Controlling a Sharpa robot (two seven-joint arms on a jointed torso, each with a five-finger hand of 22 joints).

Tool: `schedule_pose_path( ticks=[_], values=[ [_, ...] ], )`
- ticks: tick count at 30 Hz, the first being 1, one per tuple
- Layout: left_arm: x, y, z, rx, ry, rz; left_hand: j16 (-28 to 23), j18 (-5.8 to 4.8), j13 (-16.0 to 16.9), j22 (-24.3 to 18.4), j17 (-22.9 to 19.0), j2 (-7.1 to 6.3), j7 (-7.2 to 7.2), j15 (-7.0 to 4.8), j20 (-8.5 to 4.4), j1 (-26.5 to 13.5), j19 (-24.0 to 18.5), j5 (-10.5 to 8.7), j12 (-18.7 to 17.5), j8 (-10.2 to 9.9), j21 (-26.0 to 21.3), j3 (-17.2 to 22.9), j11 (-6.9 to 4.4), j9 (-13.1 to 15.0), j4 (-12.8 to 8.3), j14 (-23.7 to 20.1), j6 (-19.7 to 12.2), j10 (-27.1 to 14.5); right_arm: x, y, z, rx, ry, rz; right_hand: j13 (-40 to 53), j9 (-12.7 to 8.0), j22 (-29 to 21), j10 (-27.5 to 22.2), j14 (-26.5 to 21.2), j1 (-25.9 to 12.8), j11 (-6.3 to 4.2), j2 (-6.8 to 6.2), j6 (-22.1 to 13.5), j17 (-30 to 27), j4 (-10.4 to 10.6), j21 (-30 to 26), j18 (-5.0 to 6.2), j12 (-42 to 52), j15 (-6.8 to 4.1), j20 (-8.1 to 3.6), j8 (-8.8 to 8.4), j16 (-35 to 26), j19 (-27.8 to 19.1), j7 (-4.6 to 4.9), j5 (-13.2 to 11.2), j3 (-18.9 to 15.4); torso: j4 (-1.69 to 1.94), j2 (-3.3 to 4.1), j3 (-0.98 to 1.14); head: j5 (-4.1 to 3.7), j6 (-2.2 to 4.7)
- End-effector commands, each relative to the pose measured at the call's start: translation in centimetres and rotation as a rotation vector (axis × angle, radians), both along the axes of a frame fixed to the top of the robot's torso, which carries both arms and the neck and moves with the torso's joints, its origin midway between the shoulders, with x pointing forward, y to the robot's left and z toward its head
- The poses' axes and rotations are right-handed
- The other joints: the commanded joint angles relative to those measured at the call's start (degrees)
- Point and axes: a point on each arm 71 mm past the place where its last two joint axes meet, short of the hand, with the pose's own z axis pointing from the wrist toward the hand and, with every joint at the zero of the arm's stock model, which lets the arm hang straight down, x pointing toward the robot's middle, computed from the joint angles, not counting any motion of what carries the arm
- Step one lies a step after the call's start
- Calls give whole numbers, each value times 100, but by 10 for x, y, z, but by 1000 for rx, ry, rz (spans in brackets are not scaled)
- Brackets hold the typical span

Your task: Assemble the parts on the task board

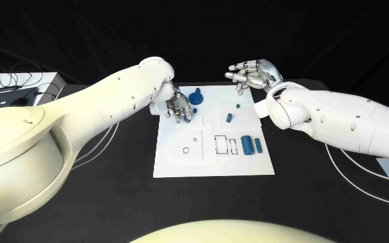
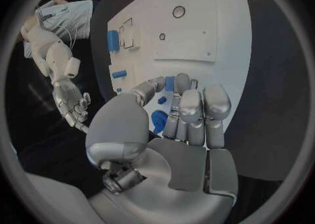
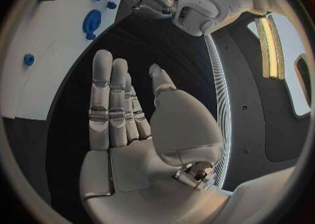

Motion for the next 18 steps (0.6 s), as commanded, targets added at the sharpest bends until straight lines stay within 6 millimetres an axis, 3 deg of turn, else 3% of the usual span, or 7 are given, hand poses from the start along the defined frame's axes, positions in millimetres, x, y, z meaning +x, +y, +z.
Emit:
schedule_pose_path(
  ticks=[1,7,18],
  values=[
    [1,-1,0,9,-25,-5,19,-39,4,8,5,76,-467,-34,-22,148,22,-22,-31,-16,23,293,-256,168,-312,-9,496,288,0,2,1,-3,-4,18,-5,-2,5,-4,-34,-15,-34,-12,1,-1,-18,23,65,-14,-17,0,-31,27,-36,43,30,28,-3,-3,-1,-2,-7],
    [1,-1,-2,18,-18,-10,74,-47,20,17,71,9,-477,-22,-9,327,14,-22,-89,-118,31,163,-255,179,-233,-2,570,331,0,2,1,-3,-4,19,-5,-2,5,-4,-34,-15,-34,-12,1,-1,-18,23,65,-14,-17,0,-31,27,-36,43,30,28,2,-2,-1,-8,-14],
    [0,-1,-7,20,-9,-10,73,-46,31,15,78,0,-473,-23,-7,354,11,-24,-100,-148,27,161,-254,188,-206,-4,580,340,0,3,1,-3,-5,20,-4,-2,8,-3,-35,-17,-34,-9,-2,1,-26,24,65,-14,-17,0,-33,28,-39,44,41,33,2,-3,-3,-16,-24]
  ],
)
